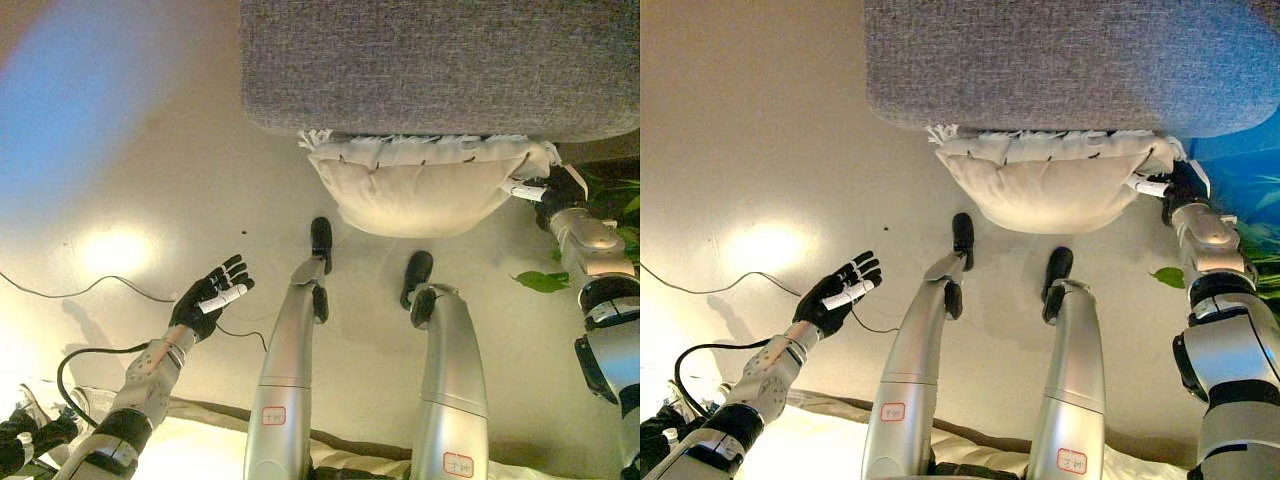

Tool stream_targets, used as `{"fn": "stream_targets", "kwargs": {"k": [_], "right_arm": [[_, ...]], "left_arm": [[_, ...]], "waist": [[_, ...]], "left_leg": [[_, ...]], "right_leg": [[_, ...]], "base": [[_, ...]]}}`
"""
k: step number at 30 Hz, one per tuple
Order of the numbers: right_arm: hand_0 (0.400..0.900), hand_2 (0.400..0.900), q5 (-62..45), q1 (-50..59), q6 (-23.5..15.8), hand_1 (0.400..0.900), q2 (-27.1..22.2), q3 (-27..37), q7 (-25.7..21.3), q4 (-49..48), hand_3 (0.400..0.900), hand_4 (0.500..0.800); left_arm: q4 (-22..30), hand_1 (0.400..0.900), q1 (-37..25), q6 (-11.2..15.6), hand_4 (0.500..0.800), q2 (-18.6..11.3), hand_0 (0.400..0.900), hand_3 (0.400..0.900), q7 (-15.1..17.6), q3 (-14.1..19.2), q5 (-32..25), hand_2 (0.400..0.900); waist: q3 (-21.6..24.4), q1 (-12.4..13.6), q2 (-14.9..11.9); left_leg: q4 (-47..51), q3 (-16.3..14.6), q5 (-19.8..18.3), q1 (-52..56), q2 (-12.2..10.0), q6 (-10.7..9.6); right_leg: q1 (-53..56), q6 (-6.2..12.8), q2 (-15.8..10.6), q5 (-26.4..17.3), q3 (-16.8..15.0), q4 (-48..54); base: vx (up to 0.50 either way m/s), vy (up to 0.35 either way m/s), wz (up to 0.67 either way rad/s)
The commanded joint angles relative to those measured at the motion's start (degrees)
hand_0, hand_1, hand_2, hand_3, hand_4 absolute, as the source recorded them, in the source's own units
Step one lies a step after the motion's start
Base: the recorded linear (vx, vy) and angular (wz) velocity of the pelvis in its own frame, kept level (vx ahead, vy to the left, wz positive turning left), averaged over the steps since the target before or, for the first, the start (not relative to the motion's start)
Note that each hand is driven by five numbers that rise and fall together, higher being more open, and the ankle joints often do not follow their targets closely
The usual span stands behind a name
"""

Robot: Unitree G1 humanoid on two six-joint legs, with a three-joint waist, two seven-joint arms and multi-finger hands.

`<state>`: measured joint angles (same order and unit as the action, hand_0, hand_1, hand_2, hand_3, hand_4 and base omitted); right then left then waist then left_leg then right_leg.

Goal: Pick up the pillow and put it on the sofa.

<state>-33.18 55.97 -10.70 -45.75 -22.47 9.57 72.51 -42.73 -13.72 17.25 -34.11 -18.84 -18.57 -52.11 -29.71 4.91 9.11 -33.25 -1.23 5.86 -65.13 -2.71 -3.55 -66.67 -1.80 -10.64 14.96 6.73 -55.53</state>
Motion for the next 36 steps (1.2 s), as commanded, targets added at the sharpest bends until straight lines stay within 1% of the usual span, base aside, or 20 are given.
{"fn": "stream_targets", "kwargs": {"k": [1,2,3,4,5,10,17,20,24,29,31,32,36], "right_arm": [[0.9,0.9,-0.7,7.3,-5.4,0.9,-5.5,-2.2,2.8,-4.9,0.9,0.8],[0.9,0.9,-1.0,7.3,-5.2,0.9,-5.5,-2.2,3.2,-5.2,0.9,0.8],[0.763,0.763,-1.0,7.4,-4.9,0.763,-5.5,-2.2,3.3,-5.4,0.763,0.718],[0.496,0.496,-1.2,7.5,-5.0,0.496,-5.4,-2.2,3.3,-5.5,0.496,0.558],[0.4,0.4,-1.5,7.6,-5.0,0.4,-5.3,-2.2,3.6,-5.4,0.4,0.5],[0.4,0.4,-1.9,7.6,-3.9,0.4,-5.4,-1.7,4.3,-5.3,0.4,0.5],[0.4,0.4,-1.9,7.1,-3.6,0.4,-5.4,-1.4,4.5,-4.7,0.4,0.5],[0.4,0.4,-1.8,6.5,-3.2,0.4,-5.5,-1.2,4.2,-5.0,0.4,0.5],[0.4,0.4,-1.3,5.6,-2.8,0.4,-5.6,-0.9,4.6,-5.0,0.4,0.5],[0.4,0.4,0.8,3.4,-1.8,0.4,-4.8,-0.3,4.0,-5.7,0.4,0.5],[0.4,0.4,3.1,2.1,-1.8,0.4,-4.0,0.0,3.5,-5.8,0.4,0.5],[0.4,0.4,3.9,1.6,-1.8,0.4,-3.4,0.2,3.2,-5.9,0.4,0.5],[0.4,0.4,6.9,-1.1,-2.0,0.4,-1.0,0.3,2.0,-6.5,0.4,0.5]], "left_arm": [[0.3,0.9,5.3,4.1,0.8,-0.5,0.9,0.9,-1.0,2.0,-2.5,0.9],[0.4,0.9,5.5,4.2,0.8,-0.3,0.9,0.9,-1.0,2.1,-2.2,0.9],[0.6,0.9,5.8,4.3,0.8,-0.2,0.9,0.9,-1.0,2.2,-2.2,0.9],[0.8,0.9,6.0,4.4,0.8,-0.1,0.9,0.9,-0.9,2.1,-2.2,0.9],[0.9,0.9,6.2,4.6,0.8,0.0,0.9,0.9,-1.0,2.1,-2.1,0.9],[1.8,0.9,7.2,4.8,0.8,0.3,0.9,0.9,-0.9,2.2,-1.8,0.9],[2.6,0.9,7.8,4.8,0.8,0.0,0.9,0.9,-0.8,2.0,-1.5,0.9],[3.3,0.9,8.0,4.4,0.8,-0.2,0.9,0.9,-0.4,2.0,-1.3,0.9],[3.6,0.9,8.5,4.3,0.8,-0.4,0.9,0.9,-0.6,2.1,-1.2,0.9],[4.0,0.9,8.6,3.2,0.8,-0.1,0.9,0.9,-0.1,2.1,0.1,0.9],[3.7,0.9,8.3,2.7,0.8,0.3,0.9,0.9,0.1,2.1,1.0,0.9],[3.6,0.9,7.8,2.3,0.8,0.4,0.9,0.9,0.2,2.5,1.6,0.9],[1.3,0.9,7.1,0.9,0.8,2.0,0.9,0.9,0.5,2.8,5.0,0.9]], "waist": [[-0.1,0.2,4.1],[-0.1,0.3,4.1],[-0.1,0.4,4.1],[-0.1,0.4,4.1],[-0.1,0.5,4.2],[-0.1,0.7,4.2],[-0.1,0.8,4.0],[-0.1,0.8,3.9],[-0.1,0.7,3.7],[-0.1,0.5,3.1],[-0.1,0.4,2.8],[-0.1,0.6,2.7],[-0.1,0.0,1.1]], "left_leg": [[-1.9,-1.6,-8.8,3.4,-0.2,-0.7],[-1.7,-1.5,-8.7,3.6,-0.2,-0.7],[-1.5,-1.4,-8.6,3.8,-0.2,-0.8],[-1.3,-1.4,-8.5,3.9,-0.3,-0.8],[-1.2,-1.4,-8.4,4.1,-0.2,-0.8],[-0.9,-1.3,-8.6,5.0,-0.2,-0.7],[-0.9,-1.3,-9.0,5.8,-0.4,-0.4],[-0.8,-1.5,-9.2,6.5,-0.4,-0.1],[-0.8,-1.5,-9.6,7.7,-0.3,0.0],[-0.1,-1.7,-9.9,10.6,-0.3,0.1],[0.7,-1.7,-9.9,12.8,-0.2,0.1],[2.7,-2.1,-7.6,13.4,-0.6,0.5],[5.9,-2.2,-7.5,20.6,0.1,0.7]], "right_leg": [[3.0,1.01,3.6,1.8,1.1,0.8],[3.2,0.99,3.7,1.9,1.1,1.0],[3.4,1.0,3.8,1.9,1.1,1.0],[3.6,0.99,3.8,1.9,1.1,1.1],[3.8,0.96,3.9,2.0,1.1,1.3],[4.7,0.92,4.1,2.1,1.2,1.8],[5.7,0.98,4.1,2.0,1.2,2.6],[6.5,0.99,4.1,1.9,1.2,3.1],[7.8,1.08,4.1,1.7,1.2,4.0],[11.3,1.26,4.5,1.3,0.9,6.5],[13.7,1.36,4.7,0.8,0.9,8.3],[14.3,0.98,5.1,-1.8,1.5,10.7],[22.1,1.36,5.1,-3.7,2.0,17.0]], "base": [[0.0,0.0,0.0],[0.0,0.0,0.0],[0.01,0.014,0.03],[0.01,0.013,0.04],[0.01,0.012,0.05],[0.0,0.007,0.03],[0.0,0.0,0.0],[0.0,0.0,0.0],[0.0,0.014,-0.05],[0.0,0.023,-0.07],[-0.05,0.031,-0.12],[-0.1,0.054,-0.19],[-0.01,0.058,-0.14]]}}
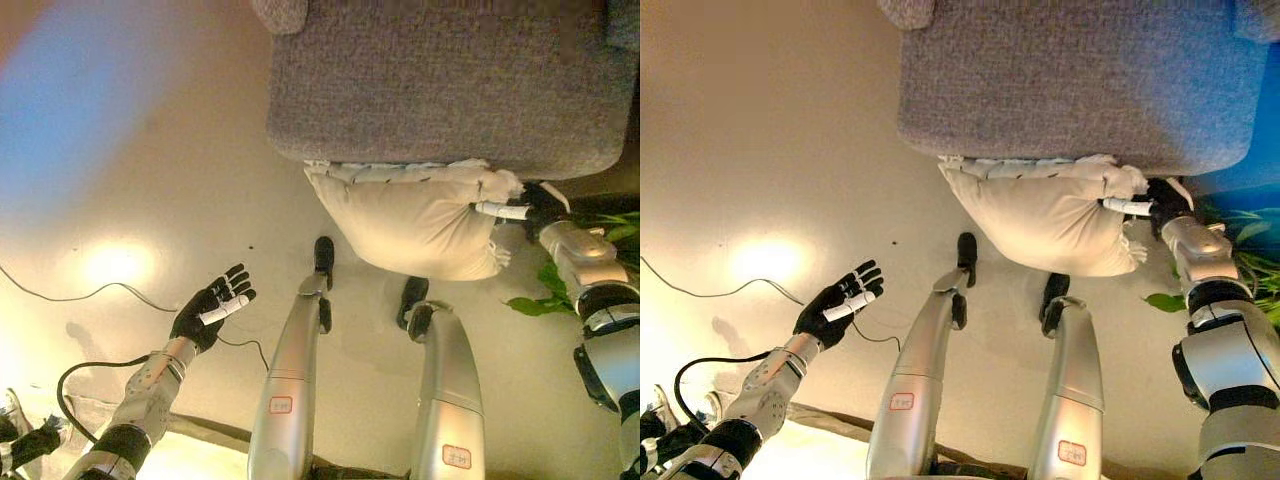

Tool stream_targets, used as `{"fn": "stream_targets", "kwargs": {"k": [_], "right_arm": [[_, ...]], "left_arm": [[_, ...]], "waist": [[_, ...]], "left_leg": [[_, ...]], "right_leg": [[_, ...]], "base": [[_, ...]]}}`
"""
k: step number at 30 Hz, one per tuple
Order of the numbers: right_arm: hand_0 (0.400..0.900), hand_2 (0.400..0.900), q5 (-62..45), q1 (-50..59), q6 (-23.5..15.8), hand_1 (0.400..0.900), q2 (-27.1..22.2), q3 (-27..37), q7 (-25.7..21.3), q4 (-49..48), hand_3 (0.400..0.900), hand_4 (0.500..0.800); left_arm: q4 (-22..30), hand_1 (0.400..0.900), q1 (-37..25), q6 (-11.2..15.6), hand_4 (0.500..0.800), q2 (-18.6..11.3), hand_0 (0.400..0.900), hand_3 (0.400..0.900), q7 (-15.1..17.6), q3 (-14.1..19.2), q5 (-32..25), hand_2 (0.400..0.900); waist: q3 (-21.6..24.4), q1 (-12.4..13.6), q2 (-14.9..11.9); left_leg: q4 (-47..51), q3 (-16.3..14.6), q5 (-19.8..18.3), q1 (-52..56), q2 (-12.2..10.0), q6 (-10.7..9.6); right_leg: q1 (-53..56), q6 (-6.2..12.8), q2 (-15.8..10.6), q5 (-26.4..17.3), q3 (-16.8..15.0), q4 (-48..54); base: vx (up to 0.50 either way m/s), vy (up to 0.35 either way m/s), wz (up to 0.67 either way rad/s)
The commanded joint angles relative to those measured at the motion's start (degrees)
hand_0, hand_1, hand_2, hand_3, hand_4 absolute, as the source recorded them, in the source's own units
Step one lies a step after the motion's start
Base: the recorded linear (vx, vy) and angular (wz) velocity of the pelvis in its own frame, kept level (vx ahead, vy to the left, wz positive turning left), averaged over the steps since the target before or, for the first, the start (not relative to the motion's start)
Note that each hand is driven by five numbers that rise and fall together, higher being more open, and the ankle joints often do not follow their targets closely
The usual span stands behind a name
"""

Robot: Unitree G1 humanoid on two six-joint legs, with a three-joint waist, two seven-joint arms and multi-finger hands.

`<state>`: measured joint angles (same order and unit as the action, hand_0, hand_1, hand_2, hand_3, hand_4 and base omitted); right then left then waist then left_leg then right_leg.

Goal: Pick up the pillow and put it on the sofa.

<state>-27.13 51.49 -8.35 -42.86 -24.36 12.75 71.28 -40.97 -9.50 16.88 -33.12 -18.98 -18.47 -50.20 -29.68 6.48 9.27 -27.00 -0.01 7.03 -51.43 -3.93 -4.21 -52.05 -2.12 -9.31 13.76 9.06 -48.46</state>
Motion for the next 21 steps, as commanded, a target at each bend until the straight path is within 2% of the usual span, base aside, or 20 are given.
{"fn": "stream_targets", "kwargs": {"k": [1,7,10,14,16,21], "right_arm": [[0.4,0.4,1.4,3.0,-4.4,0.4,-3.6,2.1,-1.5,-5.5,0.4,0.5],[0.4,0.4,9.4,-1.3,-1.3,0.4,-0.7,0.4,-3.6,-11.7,0.4,0.5],[0.4,0.4,12.0,-4.5,1.0,0.4,0.2,-0.8,-3.5,-16.7,0.4,0.5],[0.4,0.4,16.5,-8.8,4.3,0.4,2.1,-2.0,-3.4,-24.9,0.4,0.5],[0.4,0.4,19.7,-11.5,7.9,0.4,2.5,-2.8,-2.1,-32.7,0.4,0.5],[0.4,0.4,22.2,-12.5,13.9,0.4,1.7,-3.5,0.8,-47.6,0.4,0.5]], "left_arm": [[-1.0,0.9,2.7,1.1,0.8,1.3,0.9,0.9,0.7,2.7,3.7,0.9],[-7.3,0.9,1.3,-1.7,0.8,5.0,0.9,0.9,1.6,3.7,9.0,0.9],[-10.9,0.9,1.0,-3.9,0.8,6.1,0.9,0.9,1.3,4.6,12.1,0.9],[-15.5,0.9,1.3,-6.3,0.8,8.1,0.9,0.9,2.6,6.2,16.9,0.9],[-18.5,0.9,1.8,-8.4,0.8,8.9,0.9,0.9,3.6,7.5,19.6,0.9],[-24.2,0.9,2.8,-10.8,0.8,9.5,0.9,0.9,3.3,10.0,23.7,0.9]], "waist": [[-0.1,-1.7,0.7],[1.2,-3.0,-2.3],[4.5,-3.4,-4.3],[9.0,-4.1,-7.3],[12.2,-4.9,-9.2],[17.7,-6.5,-11.6]], "left_leg": [[0.1,-3.4,-8.6,7.9,1.5,1.3],[7.4,-4.6,-8.1,20.9,2.0,1.7],[12.0,-5.6,-7.7,27.0,2.0,1.8],[17.1,-7.4,-7.4,34.3,1.3,1.8],[20.0,-8.5,-7.7,39.3,0.7,1.7],[23.0,-10.1,-7.5,44.6,-0.8,1.4]], "right_leg": [[8.7,1.74,3.6,-2.9,-0.2,11.0],[21.9,3.09,3.0,-6.4,0.6,22.1],[28.0,4.34,2.1,-7.9,1.1,27.9],[35.5,6.26,0.6,-10.2,1.7,34.6],[40.5,7.33,0.1,-11.1,1.8,38.3],[45.1,8.8,-0.5,-12.8,1.0,41.9]], "base": [[0.01,0.07,-0.13],[0.04,0.11,-0.18],[0.1,0.108,-0.25],[0.09,0.071,-0.31],[0.16,0.043,-0.38],[0.12,-0.008,-0.28]]}}
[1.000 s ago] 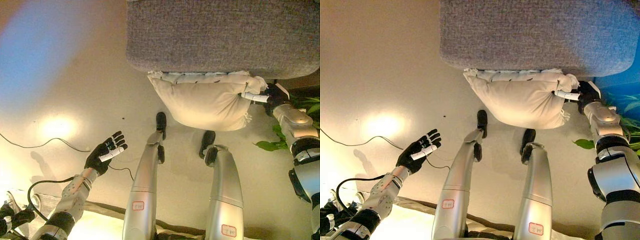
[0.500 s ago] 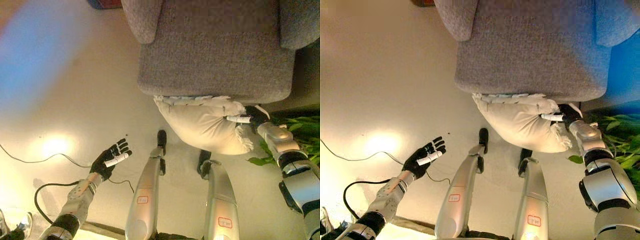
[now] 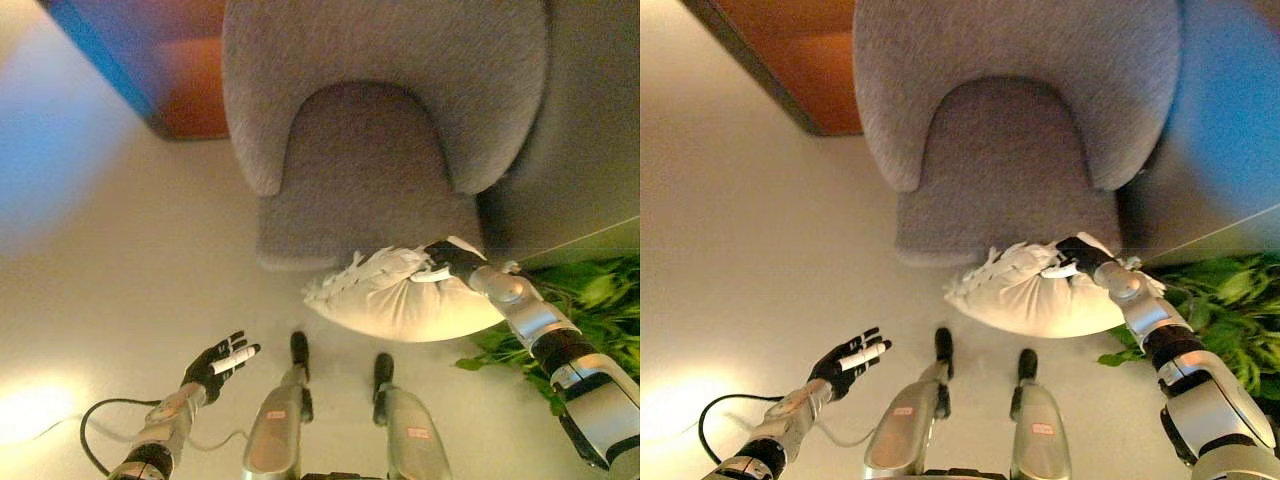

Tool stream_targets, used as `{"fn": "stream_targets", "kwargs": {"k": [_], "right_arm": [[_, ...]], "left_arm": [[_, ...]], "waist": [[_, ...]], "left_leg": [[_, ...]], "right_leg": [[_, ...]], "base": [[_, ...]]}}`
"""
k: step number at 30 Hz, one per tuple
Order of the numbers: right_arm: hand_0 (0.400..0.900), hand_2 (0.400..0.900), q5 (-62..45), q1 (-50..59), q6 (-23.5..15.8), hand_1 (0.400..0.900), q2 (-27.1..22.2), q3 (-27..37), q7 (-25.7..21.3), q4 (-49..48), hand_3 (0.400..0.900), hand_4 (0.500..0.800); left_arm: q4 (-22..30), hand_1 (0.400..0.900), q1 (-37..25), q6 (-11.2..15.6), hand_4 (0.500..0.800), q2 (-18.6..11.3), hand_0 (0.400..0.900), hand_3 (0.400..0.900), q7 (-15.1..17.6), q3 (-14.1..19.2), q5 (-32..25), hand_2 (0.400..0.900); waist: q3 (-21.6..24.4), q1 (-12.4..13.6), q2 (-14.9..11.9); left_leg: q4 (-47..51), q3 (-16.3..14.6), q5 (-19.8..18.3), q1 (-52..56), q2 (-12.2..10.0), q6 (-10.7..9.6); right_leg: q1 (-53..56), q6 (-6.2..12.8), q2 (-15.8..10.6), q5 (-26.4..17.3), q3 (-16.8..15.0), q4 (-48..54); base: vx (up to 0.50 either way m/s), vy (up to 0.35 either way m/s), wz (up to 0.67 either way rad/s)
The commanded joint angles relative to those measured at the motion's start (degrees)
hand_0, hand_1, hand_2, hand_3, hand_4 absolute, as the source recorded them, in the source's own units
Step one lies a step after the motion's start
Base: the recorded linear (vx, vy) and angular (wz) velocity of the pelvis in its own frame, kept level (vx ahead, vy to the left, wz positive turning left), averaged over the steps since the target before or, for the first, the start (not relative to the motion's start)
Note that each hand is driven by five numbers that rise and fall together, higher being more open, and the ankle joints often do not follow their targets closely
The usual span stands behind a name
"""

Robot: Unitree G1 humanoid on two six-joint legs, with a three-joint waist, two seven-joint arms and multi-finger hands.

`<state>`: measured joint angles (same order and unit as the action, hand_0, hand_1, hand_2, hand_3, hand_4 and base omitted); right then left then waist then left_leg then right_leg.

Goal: Pick up the pillow and put it on the sofa.

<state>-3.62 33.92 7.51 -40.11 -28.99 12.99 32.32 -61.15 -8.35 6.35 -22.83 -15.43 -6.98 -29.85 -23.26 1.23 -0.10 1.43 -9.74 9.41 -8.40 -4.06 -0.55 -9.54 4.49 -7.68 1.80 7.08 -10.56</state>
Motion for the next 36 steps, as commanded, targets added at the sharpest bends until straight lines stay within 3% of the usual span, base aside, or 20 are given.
{"fn": "stream_targets", "kwargs": {"k": [1,8,12,18,25,30,32,34,36], "right_arm": [[0.4,0.4,-0.9,6.0,-0.6,0.4,-1.7,0.7,1.6,-12.1,0.4,0.5],[0.4,0.4,-5.5,18.7,5.3,0.4,-5.4,-2.9,6.2,-19.9,0.4,0.5],[0.4,0.4,-7.7,26.4,7.5,0.4,-6.3,-6.1,5.4,-21.3,0.4,0.5],[0.4,0.4,-11.6,34.3,6.3,0.4,-5.0,-9.9,3.0,-16.9,0.4,0.5],[0.4,0.4,-11.9,36.5,5.9,0.4,-1.7,-11.3,0.4,-9.9,0.4,0.5],[0.4,0.4,-12.8,37.5,6.0,0.4,0.3,-10.9,-4.8,-2.3,0.4,0.5],[0.9,0.9,-12.4,38.3,5.7,0.9,0.9,-10.2,-8.6,2.5,0.9,0.8],[0.9,0.9,-13.5,39.3,5.8,0.9,0.7,-9.7,-11.3,6.1,0.9,0.8],[0.9,0.9,-13.7,40.6,5.4,0.9,0.1,-9.8,-11.0,9.7,0.9,0.8]], "left_arm": [[-5.8,0.9,1.6,-1.2,0.8,-0.8,0.9,0.9,-0.7,-1.1,4.5,0.9],[-9.1,0.9,2.1,-2.7,0.8,0.0,0.9,0.9,-0.7,-1.5,7.6,0.9],[-9.4,0.9,1.9,-4.2,0.8,0.1,0.9,0.9,-0.5,-2.2,8.2,0.9],[-10.3,0.9,1.8,-4.8,0.8,0.3,0.9,0.9,-1.0,-2.4,7.8,0.9],[-9.7,0.9,1.9,-4.4,0.8,0.8,0.9,0.9,-2.2,-1.8,5.0,0.9],[-8.3,0.9,2.9,-3.5,0.8,2.0,0.9,0.9,-3.5,-3.1,4.2,0.9],[-7.8,0.9,3.9,-2.9,0.8,2.2,0.9,0.9,-3.9,-4.0,3.9,0.9],[-7.8,0.9,4.6,-2.3,0.8,2.6,0.9,0.9,-3.5,-4.6,3.4,0.9],[-8.0,0.9,5.0,-1.7,0.8,2.5,0.9,0.9,-3.5,-4.6,3.1,0.9]], "waist": [[12.8,-1.6,-2.6],[18.9,-1.9,-3.5],[20.5,-1.6,-3.7],[22.1,-1.0,-4.2],[22.8,0.4,-4.8],[22.8,2.0,-5.3],[22.7,2.7,-5.4],[22.5,3.3,-5.5],[22.4,3.8,-5.5]], "left_leg": [[-4.7,-0.8,-10.0,3.1,-1.0,-2.3],[-2.5,-1.9,-10.5,7.5,-2.4,-3.0],[-1.2,-2.3,-10.3,8.7,-2.8,-3.4],[0.2,-1.9,-9.8,9.7,-2.9,-3.9],[0.9,-1.4,-9.2,9.8,-3.3,-4.5],[1.6,-0.5,-8.9,10.0,-3.4,-4.9],[1.9,-0.1,-8.7,10.0,-3.4,-5.1],[2.1,0.2,-8.5,9.6,-3.6,-5.3],[2.2,0.5,-8.4,9.4,-3.7,-5.4]], "right_leg": [[3.7,2.6,-2.3,-1.2,2.9,4.8],[7.0,3.67,-2.6,-2.0,2.2,7.5],[8.0,4.06,-2.6,-2.0,2.4,8.3],[9.3,4.45,-2.7,-2.7,3.1,10.1],[10.4,4.42,-2.6,-2.9,4.5,11.3],[11.2,4.4,-2.6,-3.3,5.5,12.4],[11.5,4.46,-2.5,-3.6,5.9,12.9],[11.6,4.4,-2.4,-3.7,6.4,13.2],[11.6,4.28,-2.3,-3.5,6.8,13.1]], "base": [[0.11,-0.008,-0.27],[0.09,0.006,-0.2],[0.01,-0.002,-0.05],[0.03,-0.011,0.05],[0.06,-0.015,0.15],[0.09,-0.026,0.23],[0.06,-0.04,0.28],[0.03,-0.038,0.31],[0.0,-0.02,0.23]]}}
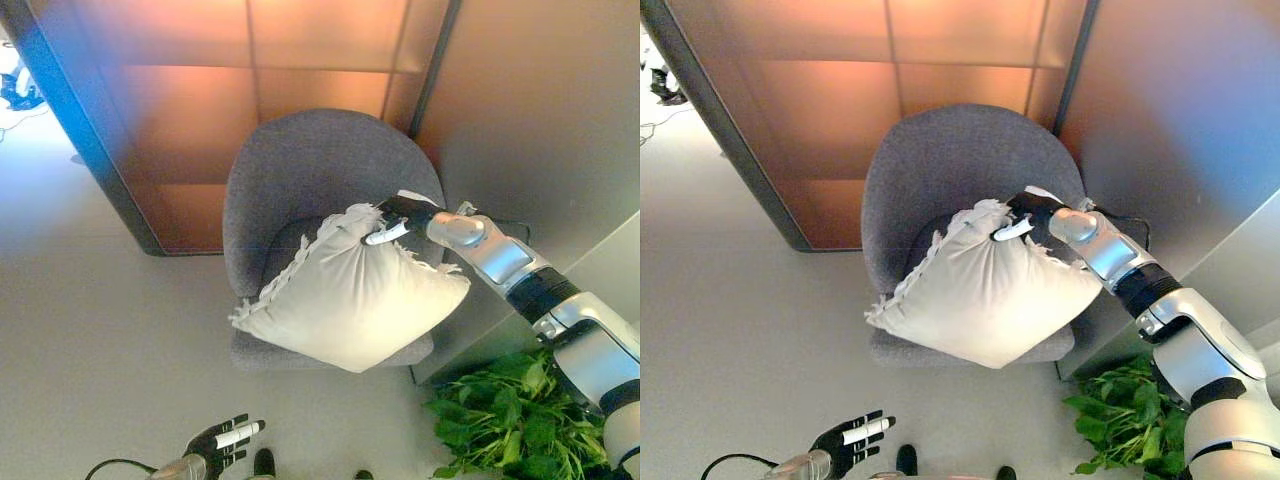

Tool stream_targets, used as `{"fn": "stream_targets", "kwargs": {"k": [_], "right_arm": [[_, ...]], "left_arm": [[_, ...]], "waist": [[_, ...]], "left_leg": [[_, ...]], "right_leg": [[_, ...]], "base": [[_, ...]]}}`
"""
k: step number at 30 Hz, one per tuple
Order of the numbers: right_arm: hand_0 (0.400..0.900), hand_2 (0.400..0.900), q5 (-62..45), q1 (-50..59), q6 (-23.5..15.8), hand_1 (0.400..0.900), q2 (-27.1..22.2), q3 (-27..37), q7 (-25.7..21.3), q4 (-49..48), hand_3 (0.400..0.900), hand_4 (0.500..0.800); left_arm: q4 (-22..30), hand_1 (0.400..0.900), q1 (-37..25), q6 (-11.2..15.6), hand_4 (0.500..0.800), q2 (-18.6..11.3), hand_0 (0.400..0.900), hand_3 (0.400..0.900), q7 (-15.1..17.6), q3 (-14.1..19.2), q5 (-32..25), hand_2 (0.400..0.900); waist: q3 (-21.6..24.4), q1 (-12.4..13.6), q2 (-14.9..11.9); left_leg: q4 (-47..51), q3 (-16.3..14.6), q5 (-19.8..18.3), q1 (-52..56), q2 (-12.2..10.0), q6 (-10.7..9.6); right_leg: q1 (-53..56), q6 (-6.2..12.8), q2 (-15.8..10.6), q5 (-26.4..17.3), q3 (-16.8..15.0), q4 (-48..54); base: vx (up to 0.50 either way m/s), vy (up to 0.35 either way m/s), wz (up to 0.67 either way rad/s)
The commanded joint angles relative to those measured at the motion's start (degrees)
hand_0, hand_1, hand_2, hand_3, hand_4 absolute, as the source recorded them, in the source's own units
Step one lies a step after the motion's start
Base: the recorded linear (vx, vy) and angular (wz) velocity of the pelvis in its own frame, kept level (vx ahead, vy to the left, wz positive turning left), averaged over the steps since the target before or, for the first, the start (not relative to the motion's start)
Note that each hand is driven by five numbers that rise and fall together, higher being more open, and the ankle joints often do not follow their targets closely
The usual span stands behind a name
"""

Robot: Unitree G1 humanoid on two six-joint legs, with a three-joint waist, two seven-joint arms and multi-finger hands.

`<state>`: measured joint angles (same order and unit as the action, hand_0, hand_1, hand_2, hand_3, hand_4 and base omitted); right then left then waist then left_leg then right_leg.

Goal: Pick up the pillow and put it on the sofa.

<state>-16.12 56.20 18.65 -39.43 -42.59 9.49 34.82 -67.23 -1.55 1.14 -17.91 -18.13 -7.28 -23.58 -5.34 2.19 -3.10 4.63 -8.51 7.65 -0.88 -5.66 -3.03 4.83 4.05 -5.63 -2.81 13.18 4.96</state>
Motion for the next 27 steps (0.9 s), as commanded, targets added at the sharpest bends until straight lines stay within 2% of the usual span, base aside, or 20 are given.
{"fn": "stream_targets", "kwargs": {"k": [1,7,10,20,27], "right_arm": [[0.9,0.9,-1.6,19.5,-6.0,0.9,-1.0,3.5,-7.1,9.4,0.9,0.8],[0.9,0.9,-4.5,22.6,-6.1,0.9,-1.8,3.0,-3.4,17.1,0.9,0.8],[0.9,0.9,-6.8,22.7,-7.5,0.9,-2.8,3.1,-2.5,18.7,0.9,0.8],[0.9,0.9,-7.9,21.5,-10.8,0.9,-6.6,5.0,-1.0,20.7,0.9,0.8],[0.9,0.9,-7.7,20.7,-11.9,0.9,-8.1,5.8,0.2,21.8,0.9,0.8]], "left_arm": [[-2.1,0.9,-1.7,3.8,0.8,-2.6,0.9,0.9,-0.7,-4.4,-3.6,0.9],[-1.7,0.9,-1.7,4.4,0.8,-2.8,0.9,0.9,-0.4,-4.9,-3.4,0.9],[-1.5,0.9,-1.9,4.1,0.8,-2.8,0.9,0.9,0.4,-5.5,-3.1,0.9],[-3.3,0.9,-4.0,3.3,0.8,-2.9,0.9,0.9,1.3,-7.0,-3.2,0.9],[-3.7,0.9,-4.7,4.0,0.8,-2.6,0.9,0.9,0.5,-7.7,-3.3,0.9]], "waist": [[4.4,3.1,-2.3],[4.8,3.8,-1.7],[4.9,3.8,-1.3],[5.4,2.7,-0.6],[5.8,1.9,-0.5]], "left_leg": [[-0.9,-0.6,-6.5,1.8,-2.2,-3.0],[-0.8,-0.4,-6.3,2.0,-2.7,-3.2],[-1.1,-0.6,-6.3,2.3,-3.1,-3.4],[-1.5,-1.2,-6.3,3.0,-3.8,-3.8],[-1.4,-1.7,-6.2,3.5,-4.4,-4.2]], "right_leg": [[-2.7,4.6,-4.3,1.2,0.9,-2.3],[-1.6,4.22,-4.3,1.9,2.1,-2.3],[-1.5,4.14,-4.6,2.1,2.4,-2.8],[-1.0,4.05,-4.9,3.0,2.8,-3.8],[-0.6,4.23,-5.1,2.9,2.4,-3.7]], "base": [[0.0,0.002,0.15],[0.0,0.016,0.08],[-0.02,0.015,-0.04],[-0.03,0.019,-0.09],[-0.01,0.006,-0.06]]}}
